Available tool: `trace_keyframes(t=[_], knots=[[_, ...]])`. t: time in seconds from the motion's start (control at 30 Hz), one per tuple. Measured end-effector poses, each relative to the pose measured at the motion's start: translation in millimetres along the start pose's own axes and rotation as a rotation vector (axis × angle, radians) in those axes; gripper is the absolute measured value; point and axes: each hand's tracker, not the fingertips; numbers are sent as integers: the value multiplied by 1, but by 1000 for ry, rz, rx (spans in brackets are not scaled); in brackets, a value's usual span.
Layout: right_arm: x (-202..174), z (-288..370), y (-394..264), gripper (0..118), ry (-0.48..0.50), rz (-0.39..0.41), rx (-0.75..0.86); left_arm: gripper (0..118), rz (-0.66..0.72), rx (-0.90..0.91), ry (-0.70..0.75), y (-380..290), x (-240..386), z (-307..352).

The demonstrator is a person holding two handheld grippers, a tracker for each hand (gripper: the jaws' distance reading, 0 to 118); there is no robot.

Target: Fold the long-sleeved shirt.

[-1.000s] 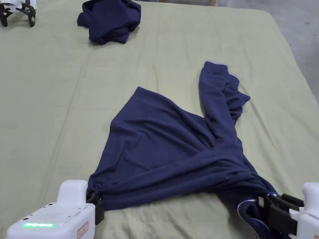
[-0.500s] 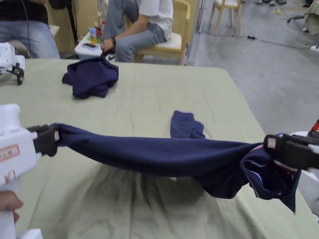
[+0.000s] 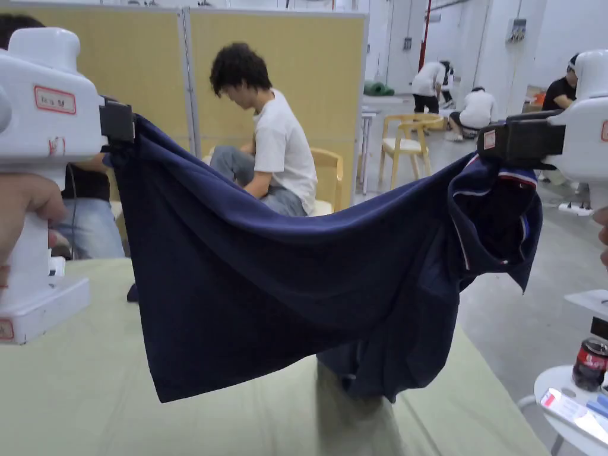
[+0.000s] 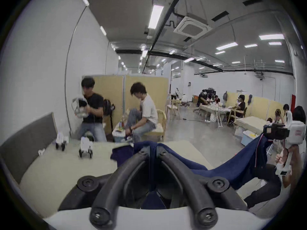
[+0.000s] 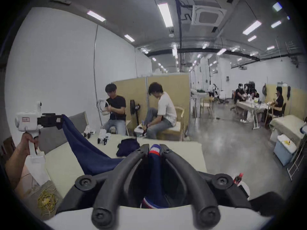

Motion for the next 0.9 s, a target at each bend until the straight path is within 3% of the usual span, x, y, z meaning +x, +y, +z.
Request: trace_keyframes(t=[0.17,0.43,0.73,0.8,0.9], knots=[[-10,12,98,13,-39,49,105,4,12,78,34,84,-5,9],[-24,5,222,12,-92,50,199,3,9,152,78,199,-13,7],[-48,-40,282,12,-173,165,231,3,-68,193,118,250,-11,-42],[-26,-73,303,12,-181,170,230,3,-62,190,121,255,-15,-60],[-23,-95,312,12,-192,187,239,3,-69,198,129,258,-16,-86]])
